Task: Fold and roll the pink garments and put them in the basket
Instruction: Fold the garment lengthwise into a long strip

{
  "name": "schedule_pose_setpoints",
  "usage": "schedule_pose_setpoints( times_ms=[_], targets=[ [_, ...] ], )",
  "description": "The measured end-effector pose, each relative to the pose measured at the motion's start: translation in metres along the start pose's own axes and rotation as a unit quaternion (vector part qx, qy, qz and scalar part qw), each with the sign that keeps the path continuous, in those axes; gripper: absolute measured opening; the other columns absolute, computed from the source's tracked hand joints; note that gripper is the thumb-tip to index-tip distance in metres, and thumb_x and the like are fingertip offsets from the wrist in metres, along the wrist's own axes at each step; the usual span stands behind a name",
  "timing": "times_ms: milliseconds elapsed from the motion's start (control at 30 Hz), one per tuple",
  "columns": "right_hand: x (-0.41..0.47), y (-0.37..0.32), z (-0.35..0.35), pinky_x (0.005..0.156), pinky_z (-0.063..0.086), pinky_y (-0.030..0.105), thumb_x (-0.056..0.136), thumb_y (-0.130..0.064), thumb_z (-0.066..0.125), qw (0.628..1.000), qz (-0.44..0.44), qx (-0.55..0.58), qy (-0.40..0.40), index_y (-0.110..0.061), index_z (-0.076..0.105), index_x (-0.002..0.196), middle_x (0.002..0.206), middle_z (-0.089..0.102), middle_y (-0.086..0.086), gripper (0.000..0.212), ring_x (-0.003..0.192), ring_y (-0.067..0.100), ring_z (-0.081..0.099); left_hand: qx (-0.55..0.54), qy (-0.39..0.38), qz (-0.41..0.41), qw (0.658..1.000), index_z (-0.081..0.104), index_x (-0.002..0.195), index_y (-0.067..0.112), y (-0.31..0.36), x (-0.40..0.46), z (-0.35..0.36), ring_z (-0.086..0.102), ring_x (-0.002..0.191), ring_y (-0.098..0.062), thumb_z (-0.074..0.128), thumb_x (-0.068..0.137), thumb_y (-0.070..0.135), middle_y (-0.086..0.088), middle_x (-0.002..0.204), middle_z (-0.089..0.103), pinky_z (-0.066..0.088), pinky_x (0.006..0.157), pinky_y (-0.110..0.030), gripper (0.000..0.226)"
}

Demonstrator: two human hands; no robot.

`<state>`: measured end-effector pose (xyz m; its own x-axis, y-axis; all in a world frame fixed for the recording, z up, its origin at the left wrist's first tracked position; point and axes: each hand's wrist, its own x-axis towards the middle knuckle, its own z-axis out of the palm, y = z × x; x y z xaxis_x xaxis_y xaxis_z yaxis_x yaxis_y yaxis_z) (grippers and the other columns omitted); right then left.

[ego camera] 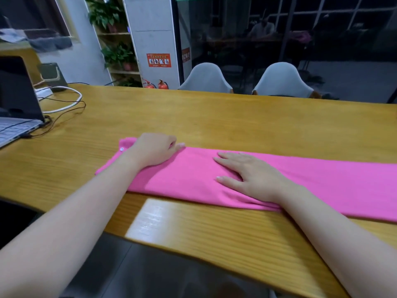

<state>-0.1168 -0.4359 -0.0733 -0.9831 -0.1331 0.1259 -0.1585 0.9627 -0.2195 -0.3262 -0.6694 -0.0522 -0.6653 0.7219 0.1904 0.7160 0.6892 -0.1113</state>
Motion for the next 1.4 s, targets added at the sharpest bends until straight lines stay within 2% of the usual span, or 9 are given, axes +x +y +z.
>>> schedule_pose_setpoints(
  times_ms=[200,367,500,633,767,1000,1200,1300,1400],
  targets=[
    [0.000,-0.006,-0.006,0.128,0.002,0.033,0.061,-0.107,0.015,0.996,0.030,-0.014,-0.083,-0.040,0.007,0.162,0.170,-0.001,-0.014,0.121,0.154,0.000,-0.004,-0.061,0.025,-0.026,0.997,0.047,0.083,0.021,-0.001,-0.007,0.017,0.061,0.088,-0.030,0.033,0.104,0.058,-0.005,0.090,0.064,0.042,0.069,-0.040,0.045],
    [0.001,-0.006,-0.007,0.128,0.000,0.034,0.051,-0.111,0.020,0.994,0.039,-0.011,-0.103,-0.038,0.001,0.162,0.169,-0.007,-0.014,0.134,0.155,0.002,-0.007,-0.013,0.195,0.020,0.981,0.064,0.100,0.013,0.046,-0.017,0.005,0.060,0.099,-0.035,0.057,0.094,0.023,-0.010,0.101,0.061,0.045,0.083,-0.046,0.013],
    [0.002,-0.007,-0.007,0.128,-0.002,0.032,0.046,-0.112,0.019,0.993,0.040,-0.018,-0.108,-0.031,0.000,0.163,0.169,-0.008,-0.011,0.144,0.154,0.002,-0.009,-0.178,0.078,0.063,0.979,0.057,0.139,0.017,0.117,-0.038,0.005,0.050,0.132,-0.026,0.044,0.103,0.030,-0.008,0.142,0.057,0.038,0.112,-0.044,0.040],
    [0.001,-0.008,-0.010,0.127,-0.004,0.030,0.051,-0.109,0.027,0.993,0.036,-0.019,-0.113,-0.034,-0.005,0.162,0.168,-0.012,-0.015,0.138,0.153,0.000,-0.011,-0.127,-0.052,-0.055,0.989,0.025,0.160,0.034,0.090,-0.065,0.005,0.010,0.157,-0.018,0.025,0.091,0.080,0.002,0.170,0.016,0.008,0.127,-0.049,0.082],
    [0.003,-0.005,-0.007,0.127,-0.004,0.030,0.051,-0.111,0.027,0.994,0.031,-0.021,-0.107,-0.034,-0.005,0.162,0.168,-0.012,-0.014,0.139,0.153,0.000,-0.011,-0.100,-0.082,-0.187,0.974,0.017,0.162,0.035,0.022,-0.086,0.003,0.003,0.158,-0.020,0.008,0.066,0.103,-0.001,0.171,0.006,0.004,0.127,-0.049,0.118],
    [0.000,-0.007,-0.009,0.119,-0.010,0.021,0.054,-0.110,0.026,0.994,0.027,-0.021,-0.099,-0.035,-0.004,0.162,0.168,-0.011,-0.015,0.135,0.153,0.000,-0.009,-0.094,-0.097,-0.222,0.966,0.013,0.163,0.028,-0.017,-0.088,0.004,0.004,0.158,-0.022,0.006,0.070,0.100,-0.003,0.171,0.003,0.009,0.127,-0.047,0.119],
    [-0.001,-0.007,-0.007,0.121,-0.008,0.023,0.056,-0.110,0.027,0.996,0.028,-0.018,-0.087,-0.036,0.001,0.163,0.169,-0.006,-0.015,0.133,0.154,0.000,-0.006,-0.076,0.024,-0.218,0.973,0.029,0.159,0.016,0.003,-0.103,0.003,0.008,0.157,-0.027,0.033,0.106,0.051,-0.015,0.170,0.010,0.005,0.127,-0.043,0.064],
    [-0.001,-0.007,-0.009,0.120,-0.008,0.022,0.056,-0.110,0.026,0.996,0.025,-0.015,-0.082,-0.036,0.002,0.163,0.169,-0.005,-0.015,0.132,0.154,0.000,-0.005,-0.146,-0.036,-0.145,0.978,0.026,0.161,0.026,0.047,-0.104,-0.001,0.007,0.157,-0.028,0.029,0.107,0.049,-0.011,0.170,0.008,0.005,0.127,-0.047,0.058],
    [-0.001,-0.006,-0.010,0.120,-0.008,0.021,0.056,-0.110,0.026,0.996,0.023,-0.020,-0.084,-0.039,0.001,0.162,0.168,-0.006,-0.017,0.130,0.153,-0.001,-0.006,-0.104,-0.076,-0.156,0.979,0.013,0.163,0.030,0.065,-0.110,0.003,0.001,0.158,-0.028,0.021,0.103,0.063,-0.006,0.171,0.004,0.001,0.126,-0.051,0.069]
  ],
)
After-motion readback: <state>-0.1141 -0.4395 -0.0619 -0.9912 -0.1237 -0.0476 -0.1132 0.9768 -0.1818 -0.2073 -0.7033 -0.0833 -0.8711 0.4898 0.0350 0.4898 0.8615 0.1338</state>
